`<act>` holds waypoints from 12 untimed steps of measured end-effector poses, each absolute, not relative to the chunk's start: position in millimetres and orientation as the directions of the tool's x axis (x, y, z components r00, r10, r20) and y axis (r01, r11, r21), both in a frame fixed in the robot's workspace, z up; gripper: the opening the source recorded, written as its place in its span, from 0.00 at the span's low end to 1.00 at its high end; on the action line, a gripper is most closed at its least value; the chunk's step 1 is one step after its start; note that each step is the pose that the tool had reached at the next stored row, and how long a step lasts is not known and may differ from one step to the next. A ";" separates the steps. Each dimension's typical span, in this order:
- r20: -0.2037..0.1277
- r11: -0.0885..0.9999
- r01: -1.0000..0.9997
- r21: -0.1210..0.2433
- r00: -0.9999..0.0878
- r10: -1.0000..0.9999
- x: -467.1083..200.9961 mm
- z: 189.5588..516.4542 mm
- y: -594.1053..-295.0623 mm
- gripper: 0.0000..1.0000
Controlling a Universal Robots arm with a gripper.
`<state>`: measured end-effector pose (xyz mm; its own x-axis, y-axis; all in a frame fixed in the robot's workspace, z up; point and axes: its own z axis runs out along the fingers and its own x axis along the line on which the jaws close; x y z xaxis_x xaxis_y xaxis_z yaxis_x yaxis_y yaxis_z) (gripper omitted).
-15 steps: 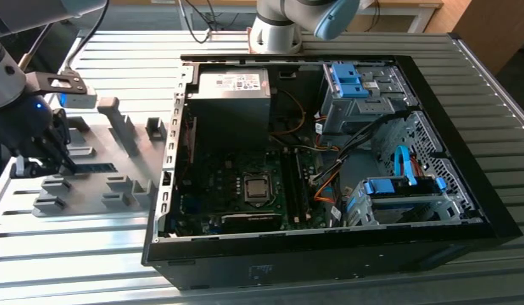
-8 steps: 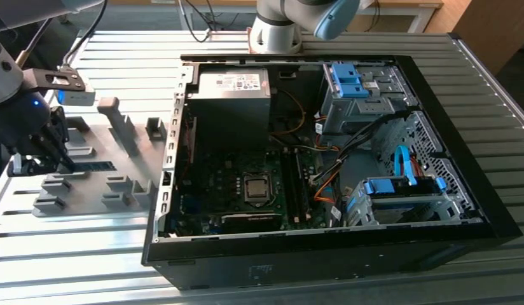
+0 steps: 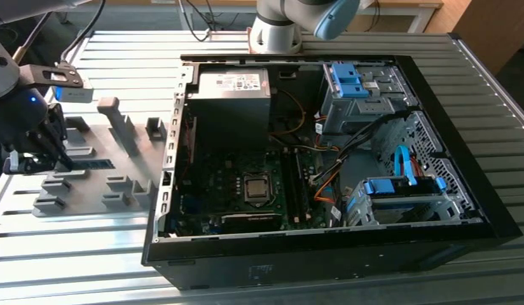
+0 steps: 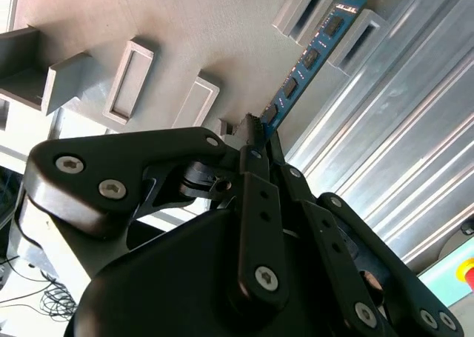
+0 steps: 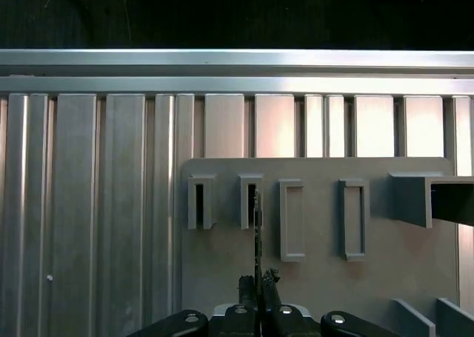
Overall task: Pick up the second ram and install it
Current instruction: 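Pick up the second ram and move it above second insertion slot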
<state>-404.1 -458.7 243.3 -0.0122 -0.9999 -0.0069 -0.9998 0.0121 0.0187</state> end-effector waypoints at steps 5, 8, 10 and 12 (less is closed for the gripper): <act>-0.007 0.012 -1.000 0.019 -0.012 -1.000 -404.1 247.9 -458.7 0.14; -0.007 0.012 -1.000 0.019 -0.012 -1.000 -404.1 250.4 -458.6 0.14; -0.007 0.012 -1.000 0.019 -0.012 -1.000 -404.1 252.4 -458.6 0.14; -0.007 0.012 -1.000 0.019 -0.012 -1.000 -404.1 254.6 -458.7 0.14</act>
<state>-404.1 -458.7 254.6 -0.0122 -0.9999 -0.0069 -0.9998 0.0121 0.0187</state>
